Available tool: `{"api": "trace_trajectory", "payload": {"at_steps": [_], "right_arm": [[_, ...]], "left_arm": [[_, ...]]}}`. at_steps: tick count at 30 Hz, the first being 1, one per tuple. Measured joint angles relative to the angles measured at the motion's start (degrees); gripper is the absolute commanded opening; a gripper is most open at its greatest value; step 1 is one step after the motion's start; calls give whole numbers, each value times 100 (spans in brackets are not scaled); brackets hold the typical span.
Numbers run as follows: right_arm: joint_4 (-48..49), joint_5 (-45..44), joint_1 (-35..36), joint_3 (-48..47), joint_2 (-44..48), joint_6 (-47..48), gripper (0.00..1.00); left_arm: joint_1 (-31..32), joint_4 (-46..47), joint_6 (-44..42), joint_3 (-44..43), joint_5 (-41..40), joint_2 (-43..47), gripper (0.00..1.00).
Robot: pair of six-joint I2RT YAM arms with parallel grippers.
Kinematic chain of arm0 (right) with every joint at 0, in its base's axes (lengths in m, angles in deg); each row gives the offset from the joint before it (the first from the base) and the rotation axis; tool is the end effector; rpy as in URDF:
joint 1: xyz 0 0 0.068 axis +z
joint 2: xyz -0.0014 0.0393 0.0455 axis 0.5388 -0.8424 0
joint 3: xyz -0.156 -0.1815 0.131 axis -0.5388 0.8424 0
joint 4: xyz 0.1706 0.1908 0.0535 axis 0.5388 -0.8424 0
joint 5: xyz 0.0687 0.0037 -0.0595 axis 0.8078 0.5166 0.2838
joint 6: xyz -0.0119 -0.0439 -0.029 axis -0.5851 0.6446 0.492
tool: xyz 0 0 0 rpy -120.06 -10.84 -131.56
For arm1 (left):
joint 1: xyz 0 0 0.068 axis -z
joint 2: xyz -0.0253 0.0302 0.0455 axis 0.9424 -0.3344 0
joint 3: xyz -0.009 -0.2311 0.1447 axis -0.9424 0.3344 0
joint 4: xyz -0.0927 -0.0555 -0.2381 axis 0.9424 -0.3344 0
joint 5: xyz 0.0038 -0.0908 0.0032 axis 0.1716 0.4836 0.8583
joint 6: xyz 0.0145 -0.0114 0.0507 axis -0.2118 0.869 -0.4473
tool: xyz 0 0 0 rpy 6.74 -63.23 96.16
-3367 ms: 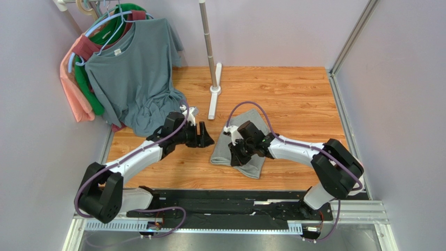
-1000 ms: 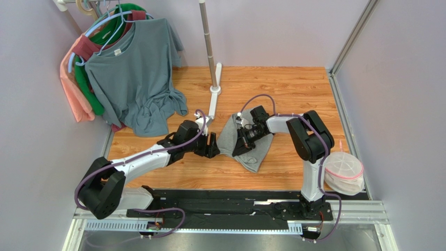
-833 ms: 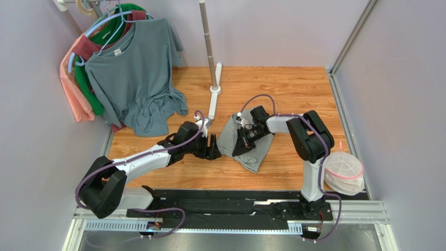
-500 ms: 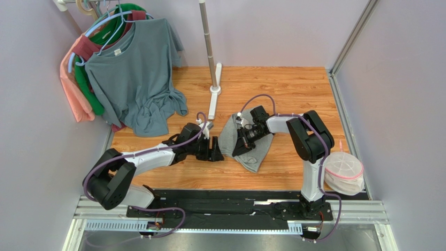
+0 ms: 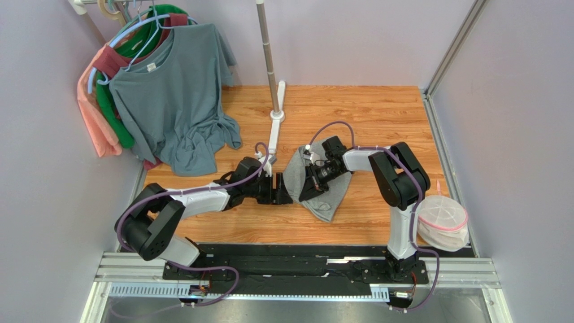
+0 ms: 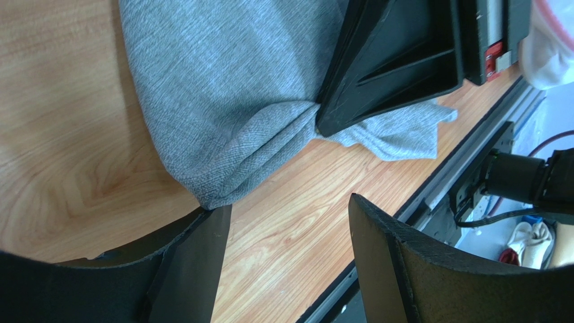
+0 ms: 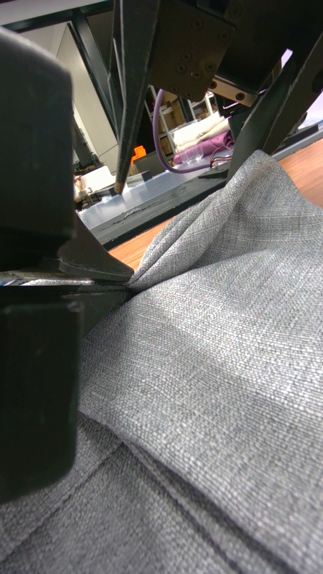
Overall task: Fold the napkin, place the utensils inside, and roll it up
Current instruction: Roll the napkin with the utensil
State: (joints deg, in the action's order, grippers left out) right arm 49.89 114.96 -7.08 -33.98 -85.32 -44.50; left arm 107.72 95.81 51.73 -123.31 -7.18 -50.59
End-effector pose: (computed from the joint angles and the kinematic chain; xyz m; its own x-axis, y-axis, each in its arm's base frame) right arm 0.3050 0.1782 0.1027 -0.9472 -0.3122 -0.0730 -0.2285 0.4974 0.8369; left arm 0.2094 -0.1762 0.1536 -0.9082 -0.0380 -0.4169 0.2743 0.6983 -0.6611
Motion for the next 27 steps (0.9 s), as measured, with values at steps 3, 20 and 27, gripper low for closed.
{"api": "trace_trajectory", "payload": {"at_steps": [3,20,27], "right_arm": [[-11,-2,0,0,0,11,0],[-79,-22,0,-9,-4,52,0],[-92,-22,0,-11,-7,63,0]], "left_arm": [[0,116,66,-81,9,-87,73],[0,614,361,-192,-4,-289,72],[0,907,505,-195,-22,-466,70]]}}
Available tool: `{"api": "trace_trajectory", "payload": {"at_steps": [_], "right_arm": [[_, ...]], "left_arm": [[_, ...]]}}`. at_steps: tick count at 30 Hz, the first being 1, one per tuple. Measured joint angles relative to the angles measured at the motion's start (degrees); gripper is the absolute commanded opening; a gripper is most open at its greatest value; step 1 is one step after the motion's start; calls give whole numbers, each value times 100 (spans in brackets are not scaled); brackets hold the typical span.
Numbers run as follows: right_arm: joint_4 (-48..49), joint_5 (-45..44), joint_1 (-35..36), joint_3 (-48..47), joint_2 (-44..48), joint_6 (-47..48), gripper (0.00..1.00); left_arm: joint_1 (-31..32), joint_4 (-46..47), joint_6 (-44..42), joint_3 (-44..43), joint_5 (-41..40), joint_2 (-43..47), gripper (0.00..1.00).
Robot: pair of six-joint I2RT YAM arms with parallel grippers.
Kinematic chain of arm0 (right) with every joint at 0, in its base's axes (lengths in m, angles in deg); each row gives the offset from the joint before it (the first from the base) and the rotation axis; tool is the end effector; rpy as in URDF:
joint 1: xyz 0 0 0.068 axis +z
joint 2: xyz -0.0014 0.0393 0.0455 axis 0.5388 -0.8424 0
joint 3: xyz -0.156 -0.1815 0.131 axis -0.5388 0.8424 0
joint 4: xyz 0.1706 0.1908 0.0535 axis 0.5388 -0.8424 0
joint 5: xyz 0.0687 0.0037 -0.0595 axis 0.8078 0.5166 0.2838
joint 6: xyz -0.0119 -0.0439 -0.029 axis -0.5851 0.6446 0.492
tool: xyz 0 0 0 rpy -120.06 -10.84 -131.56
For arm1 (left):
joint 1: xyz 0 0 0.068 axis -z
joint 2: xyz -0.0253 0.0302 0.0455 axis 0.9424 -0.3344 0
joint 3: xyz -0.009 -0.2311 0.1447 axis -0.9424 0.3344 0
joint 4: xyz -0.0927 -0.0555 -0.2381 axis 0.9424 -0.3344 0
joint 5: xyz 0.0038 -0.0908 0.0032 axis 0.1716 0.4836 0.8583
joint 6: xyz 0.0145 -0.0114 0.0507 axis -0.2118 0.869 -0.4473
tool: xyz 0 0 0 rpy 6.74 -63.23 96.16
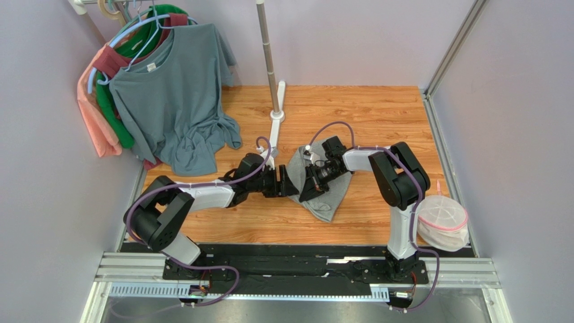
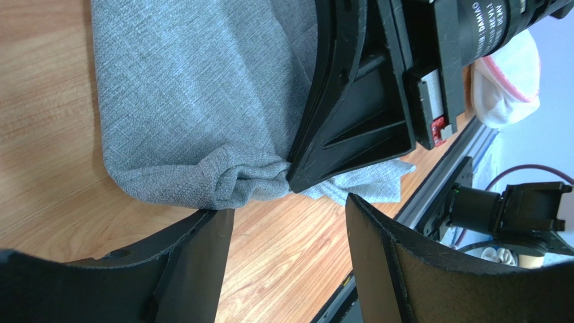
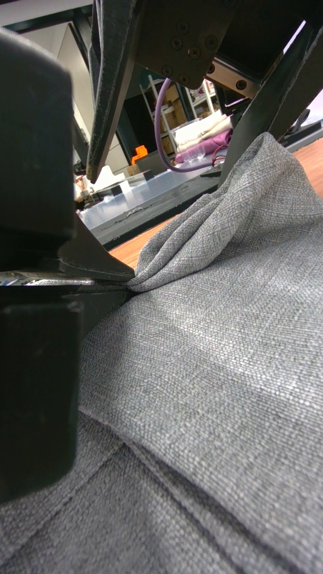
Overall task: Fold the napkin, place the utensils inside, and roll it up
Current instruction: Roll the napkin with the utensil
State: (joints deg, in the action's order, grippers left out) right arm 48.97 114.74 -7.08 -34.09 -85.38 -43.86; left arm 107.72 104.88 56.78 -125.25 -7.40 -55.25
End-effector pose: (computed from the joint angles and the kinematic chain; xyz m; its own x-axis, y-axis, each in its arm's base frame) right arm 0.3042 0.1777 0.1023 -0.9458 -0.3176 -0.0678 -0.2285 0.5023 0.8339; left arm 0.2267 -0.1892 0.1548 -0.8930 -0.1278 -0.4315 0.2548 0.6468 -0.7188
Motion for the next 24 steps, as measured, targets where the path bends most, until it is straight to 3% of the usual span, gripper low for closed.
{"api": "trace_trajectory", "payload": {"at_steps": [24], "right_arm": [[-68,9,0,-39,-37,17,0]], "left_arm": [[-31,728,343,-4,-114,-382,69]]}}
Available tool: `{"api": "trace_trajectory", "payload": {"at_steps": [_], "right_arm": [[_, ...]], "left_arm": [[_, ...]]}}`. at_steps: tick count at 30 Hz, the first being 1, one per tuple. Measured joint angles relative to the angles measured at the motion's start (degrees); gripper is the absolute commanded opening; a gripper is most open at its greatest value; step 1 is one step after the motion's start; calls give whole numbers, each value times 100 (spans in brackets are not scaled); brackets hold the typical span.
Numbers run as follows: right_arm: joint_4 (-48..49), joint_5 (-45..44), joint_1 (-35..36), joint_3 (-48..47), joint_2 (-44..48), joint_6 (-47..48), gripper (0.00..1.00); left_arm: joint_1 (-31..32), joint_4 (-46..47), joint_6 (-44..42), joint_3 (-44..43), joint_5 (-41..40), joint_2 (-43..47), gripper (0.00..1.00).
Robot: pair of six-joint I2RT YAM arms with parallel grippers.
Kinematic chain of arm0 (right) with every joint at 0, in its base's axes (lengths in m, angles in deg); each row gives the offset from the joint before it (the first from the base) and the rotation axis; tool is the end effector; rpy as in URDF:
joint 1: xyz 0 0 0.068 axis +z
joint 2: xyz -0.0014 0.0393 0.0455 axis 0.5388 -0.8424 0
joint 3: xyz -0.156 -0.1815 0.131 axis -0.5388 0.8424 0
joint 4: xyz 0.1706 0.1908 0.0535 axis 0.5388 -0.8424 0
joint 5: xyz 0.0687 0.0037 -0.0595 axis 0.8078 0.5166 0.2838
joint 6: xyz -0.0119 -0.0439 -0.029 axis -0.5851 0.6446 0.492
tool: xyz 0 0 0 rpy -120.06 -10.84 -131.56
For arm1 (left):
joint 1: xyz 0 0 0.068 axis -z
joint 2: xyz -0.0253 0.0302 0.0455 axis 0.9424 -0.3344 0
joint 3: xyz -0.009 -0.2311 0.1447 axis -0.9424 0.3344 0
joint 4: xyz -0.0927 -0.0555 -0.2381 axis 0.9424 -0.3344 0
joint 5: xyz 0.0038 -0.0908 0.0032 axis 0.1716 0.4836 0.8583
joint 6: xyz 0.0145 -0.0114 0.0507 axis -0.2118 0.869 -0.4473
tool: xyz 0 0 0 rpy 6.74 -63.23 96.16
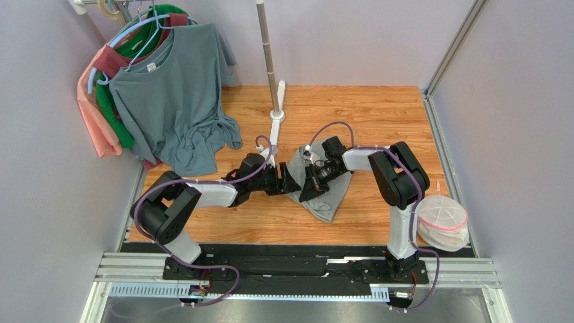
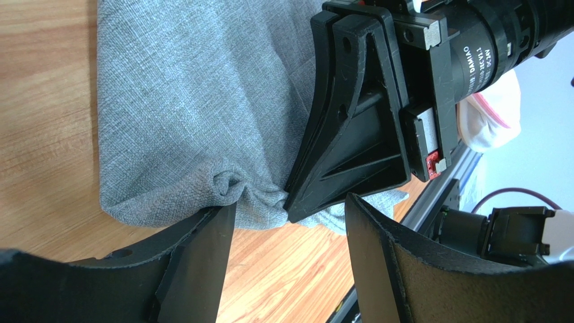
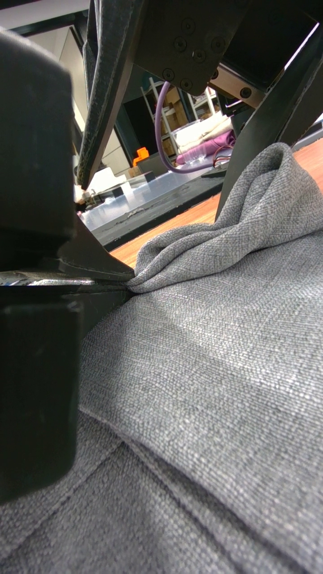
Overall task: Fold the napkin, place the utensils inside, and roll it up
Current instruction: Roll the napkin with the utensil
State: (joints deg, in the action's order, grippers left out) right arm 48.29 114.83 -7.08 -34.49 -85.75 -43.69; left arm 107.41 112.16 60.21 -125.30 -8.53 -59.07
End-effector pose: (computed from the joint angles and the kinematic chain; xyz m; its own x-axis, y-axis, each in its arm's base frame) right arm 0.3047 0.1780 0.1015 -0.9457 -0.3197 -0.0589 -0.2224 0.5042 0.8344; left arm 0.2365 -0.1938 0.1475 -0.8799 -0.1972 -0.4322 0.2287 0.6217 -0.7491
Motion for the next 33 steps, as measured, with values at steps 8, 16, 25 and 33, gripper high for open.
{"api": "trace_trajectory", "payload": {"at_steps": [8,16,25,33], "right_arm": [[-7,2,0,-4,-4,0,0],[-33,15,0,-26,-26,0,0],[-48,39,-7,-35,-46,0,0],[-48,37,-9,-35,-44,0,2]], "left_arm": [[-70,153,98,44,-33,48,69],[-129,229,131,59,-35,33,69],[-225,313,149,59,-79,-136,69],[-273,470,275,46,-111,-345,69]]}}
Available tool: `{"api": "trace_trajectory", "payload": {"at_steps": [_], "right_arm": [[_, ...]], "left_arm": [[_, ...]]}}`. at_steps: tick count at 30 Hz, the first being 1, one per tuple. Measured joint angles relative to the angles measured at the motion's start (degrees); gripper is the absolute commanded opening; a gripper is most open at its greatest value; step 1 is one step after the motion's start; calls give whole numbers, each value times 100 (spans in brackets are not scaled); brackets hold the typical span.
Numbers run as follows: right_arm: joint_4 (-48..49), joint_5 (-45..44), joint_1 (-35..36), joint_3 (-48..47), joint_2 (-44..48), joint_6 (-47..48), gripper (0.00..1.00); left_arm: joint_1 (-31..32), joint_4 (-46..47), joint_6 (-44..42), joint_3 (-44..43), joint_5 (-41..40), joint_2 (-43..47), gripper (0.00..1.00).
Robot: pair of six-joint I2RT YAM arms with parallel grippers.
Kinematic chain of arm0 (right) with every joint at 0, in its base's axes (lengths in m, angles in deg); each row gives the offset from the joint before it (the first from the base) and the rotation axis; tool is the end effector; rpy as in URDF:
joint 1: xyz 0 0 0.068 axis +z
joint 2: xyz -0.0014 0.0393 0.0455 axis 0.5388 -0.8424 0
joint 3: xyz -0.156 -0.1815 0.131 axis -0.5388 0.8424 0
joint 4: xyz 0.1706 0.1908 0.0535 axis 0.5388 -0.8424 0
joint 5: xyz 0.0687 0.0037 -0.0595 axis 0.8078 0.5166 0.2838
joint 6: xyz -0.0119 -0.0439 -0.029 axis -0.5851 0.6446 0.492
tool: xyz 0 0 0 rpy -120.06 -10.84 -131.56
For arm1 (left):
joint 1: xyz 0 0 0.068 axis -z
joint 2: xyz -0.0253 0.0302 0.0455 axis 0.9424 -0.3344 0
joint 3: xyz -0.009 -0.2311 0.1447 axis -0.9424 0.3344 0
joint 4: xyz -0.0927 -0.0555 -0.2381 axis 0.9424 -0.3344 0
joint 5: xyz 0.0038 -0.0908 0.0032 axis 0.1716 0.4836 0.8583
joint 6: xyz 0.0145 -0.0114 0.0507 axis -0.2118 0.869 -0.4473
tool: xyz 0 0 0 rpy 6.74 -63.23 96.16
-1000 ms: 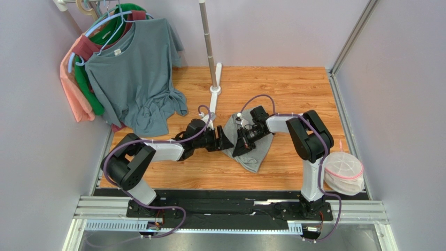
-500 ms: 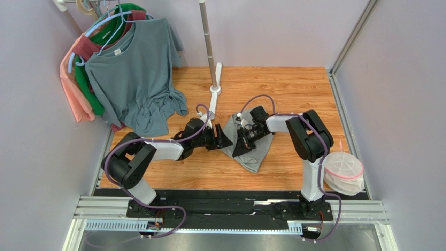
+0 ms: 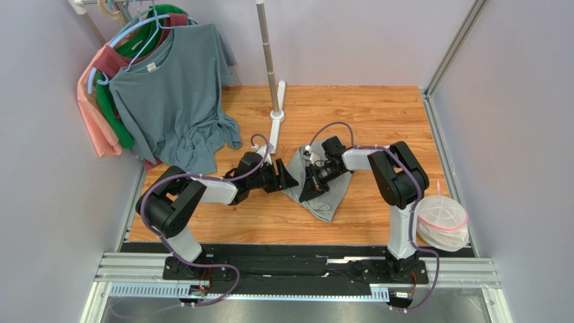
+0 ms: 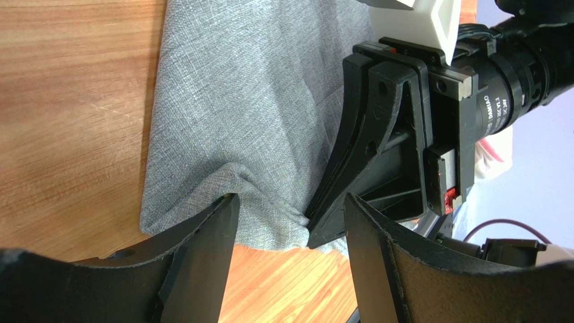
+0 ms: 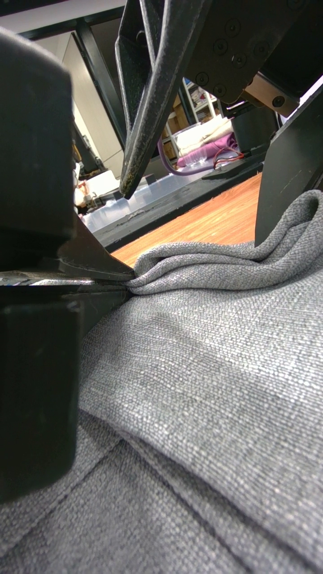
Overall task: Fold the napkin, place the utensils inside, and roll it up
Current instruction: Roll the napkin with the utensil
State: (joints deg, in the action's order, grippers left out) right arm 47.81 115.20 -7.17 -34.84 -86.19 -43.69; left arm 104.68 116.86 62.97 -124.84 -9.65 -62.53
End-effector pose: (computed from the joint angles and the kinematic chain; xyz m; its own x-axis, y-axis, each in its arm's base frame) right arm 0.3055 0.1779 0.1002 -0.9464 -0.3195 -0.0483 -0.2126 0.5031 0.8377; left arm 0.2497 -0.1844 0.1352 -0.8667 -0.2831 -0.4108 0.1595 0.6230 -0.7658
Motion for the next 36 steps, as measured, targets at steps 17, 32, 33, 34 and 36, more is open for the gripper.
{"api": "trace_trajectory", "payload": {"at_steps": [17,32,33,34,36], "right_arm": [[-251,-1296,-197,164,1635,-46,54],[-166,-5099,2118,1366,4015,284,57],[-160,-5329,2282,1368,3969,330,57],[-127,-5615,2450,1366,3901,391,57],[-87,-6089,2691,1355,3716,529,57]], "left_arm": [[-57,-581,68,-332,-199,-61,68],[-442,-520,42,-415,348,-256,68],[-470,-520,35,-417,391,-262,68],[-490,-520,22,-420,426,-271,68],[-520,-546,0,-442,481,-282,68]]}}
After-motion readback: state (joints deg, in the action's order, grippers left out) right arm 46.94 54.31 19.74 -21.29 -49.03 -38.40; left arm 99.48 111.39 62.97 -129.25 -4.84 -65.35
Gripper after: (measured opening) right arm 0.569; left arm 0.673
